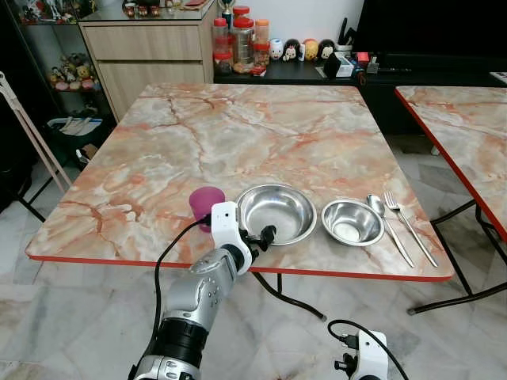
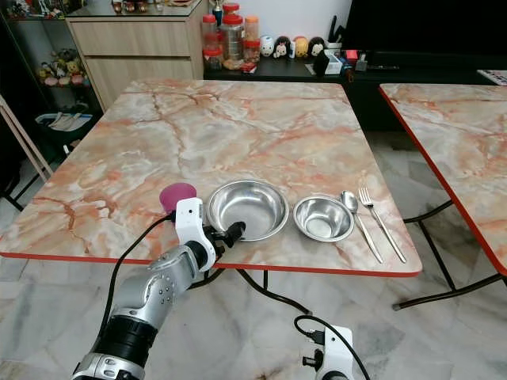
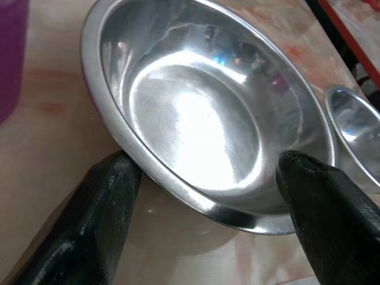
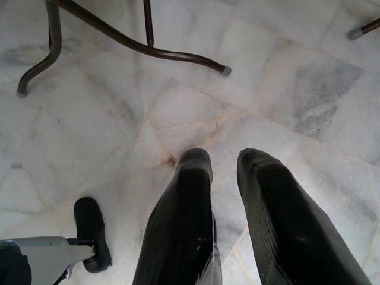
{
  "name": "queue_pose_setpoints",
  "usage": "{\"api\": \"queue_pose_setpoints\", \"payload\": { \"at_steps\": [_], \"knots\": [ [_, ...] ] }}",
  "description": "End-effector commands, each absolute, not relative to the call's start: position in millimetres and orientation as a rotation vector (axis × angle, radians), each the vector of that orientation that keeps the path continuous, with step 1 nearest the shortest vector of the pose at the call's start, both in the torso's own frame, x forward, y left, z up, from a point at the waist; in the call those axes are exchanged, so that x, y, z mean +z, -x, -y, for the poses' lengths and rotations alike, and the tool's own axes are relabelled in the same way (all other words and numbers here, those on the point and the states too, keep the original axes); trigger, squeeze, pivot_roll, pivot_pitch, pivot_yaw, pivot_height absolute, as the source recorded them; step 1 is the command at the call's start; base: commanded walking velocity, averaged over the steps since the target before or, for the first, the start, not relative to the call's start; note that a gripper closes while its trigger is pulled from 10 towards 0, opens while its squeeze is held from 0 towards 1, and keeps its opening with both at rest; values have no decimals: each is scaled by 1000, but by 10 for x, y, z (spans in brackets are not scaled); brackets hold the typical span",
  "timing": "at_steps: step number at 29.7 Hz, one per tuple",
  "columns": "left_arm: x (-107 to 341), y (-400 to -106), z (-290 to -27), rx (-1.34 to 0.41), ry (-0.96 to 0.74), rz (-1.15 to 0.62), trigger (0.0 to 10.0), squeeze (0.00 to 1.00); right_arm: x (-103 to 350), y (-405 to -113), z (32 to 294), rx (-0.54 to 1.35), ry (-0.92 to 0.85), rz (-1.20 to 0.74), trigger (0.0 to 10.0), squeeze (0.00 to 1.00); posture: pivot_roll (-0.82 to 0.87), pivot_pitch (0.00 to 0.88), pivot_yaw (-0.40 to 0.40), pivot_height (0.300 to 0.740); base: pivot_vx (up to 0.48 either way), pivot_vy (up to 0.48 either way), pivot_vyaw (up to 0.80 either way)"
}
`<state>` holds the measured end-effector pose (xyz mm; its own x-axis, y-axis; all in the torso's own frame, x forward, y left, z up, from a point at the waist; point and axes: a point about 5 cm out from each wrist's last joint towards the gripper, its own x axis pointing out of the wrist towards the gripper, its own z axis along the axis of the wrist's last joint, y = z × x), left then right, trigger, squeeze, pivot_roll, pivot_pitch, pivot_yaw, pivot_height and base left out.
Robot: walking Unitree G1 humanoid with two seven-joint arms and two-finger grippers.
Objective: Setting the table
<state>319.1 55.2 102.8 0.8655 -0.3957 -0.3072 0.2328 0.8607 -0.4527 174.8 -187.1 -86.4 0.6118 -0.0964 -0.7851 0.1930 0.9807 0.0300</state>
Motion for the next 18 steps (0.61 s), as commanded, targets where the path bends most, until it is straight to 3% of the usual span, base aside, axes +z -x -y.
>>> {"api": "queue_pose_setpoints", "payload": {
  "at_steps": [1, 18],
  "knots": [
    [1090, -3230, -546, -324, 408, -399, 10000, 0, -864, -1749, 1860, -178, -125, -896, 10000, 0, 29, 0, 7, 740, 0, 0, 0],
    [1083, -3243, -475, -272, 311, -414, 10000, 0, -867, -1748, 1853, -177, -129, -901, 10000, 0, 27, 0, 10, 740, 0, 0, 0]
  ]
}}
